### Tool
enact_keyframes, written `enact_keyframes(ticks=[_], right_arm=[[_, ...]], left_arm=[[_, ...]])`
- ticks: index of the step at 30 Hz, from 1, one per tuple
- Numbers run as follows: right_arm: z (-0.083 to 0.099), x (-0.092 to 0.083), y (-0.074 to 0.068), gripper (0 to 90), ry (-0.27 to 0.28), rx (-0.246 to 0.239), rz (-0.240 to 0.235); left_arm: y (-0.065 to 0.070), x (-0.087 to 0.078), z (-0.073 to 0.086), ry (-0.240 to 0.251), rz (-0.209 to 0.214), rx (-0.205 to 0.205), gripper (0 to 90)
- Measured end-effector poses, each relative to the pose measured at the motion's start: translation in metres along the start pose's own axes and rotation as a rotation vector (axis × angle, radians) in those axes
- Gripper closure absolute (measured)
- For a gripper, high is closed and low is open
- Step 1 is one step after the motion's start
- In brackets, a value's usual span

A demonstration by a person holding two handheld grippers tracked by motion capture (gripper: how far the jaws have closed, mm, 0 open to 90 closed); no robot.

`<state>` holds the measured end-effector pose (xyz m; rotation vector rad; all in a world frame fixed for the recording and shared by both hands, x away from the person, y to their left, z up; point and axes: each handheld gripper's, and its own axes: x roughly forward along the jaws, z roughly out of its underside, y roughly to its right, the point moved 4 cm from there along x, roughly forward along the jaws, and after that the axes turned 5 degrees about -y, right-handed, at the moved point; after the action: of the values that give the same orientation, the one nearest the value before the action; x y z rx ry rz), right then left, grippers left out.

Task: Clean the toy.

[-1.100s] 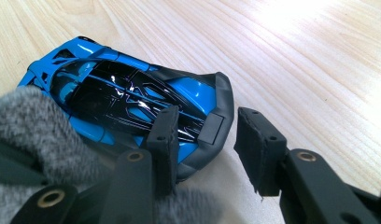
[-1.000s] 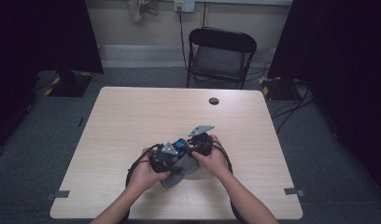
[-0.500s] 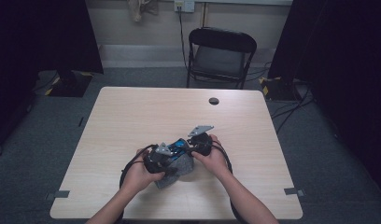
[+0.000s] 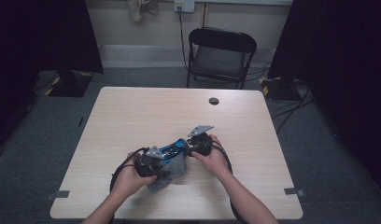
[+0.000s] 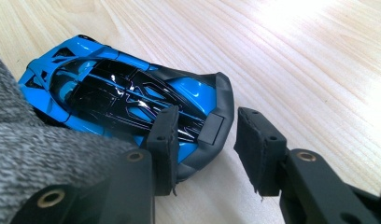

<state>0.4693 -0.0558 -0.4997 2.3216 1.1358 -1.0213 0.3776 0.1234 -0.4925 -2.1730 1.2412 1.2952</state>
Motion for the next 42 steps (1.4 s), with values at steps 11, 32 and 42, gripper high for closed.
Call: enact_keyframes(ticks=[11, 32, 42], right_arm=[[0.0, 0.0, 0.0, 59.7, -0.003, -0.002, 0.002], [0.0, 0.0, 0.0, 59.6, -0.001, 0.005, -0.002], [0.0, 0.0, 0.0, 59.7, 0.004, 0.008, -0.002]], left_arm=[[-0.005, -0.014, 0.02, 0.001, -0.002, -0.035, 72.5], [0.021, 0.013, -0.026, 0.058, 0.07, 0.046, 72.5], [0.013, 0.03, -0.036, 0.046, 0.057, 0.027, 72.6]])
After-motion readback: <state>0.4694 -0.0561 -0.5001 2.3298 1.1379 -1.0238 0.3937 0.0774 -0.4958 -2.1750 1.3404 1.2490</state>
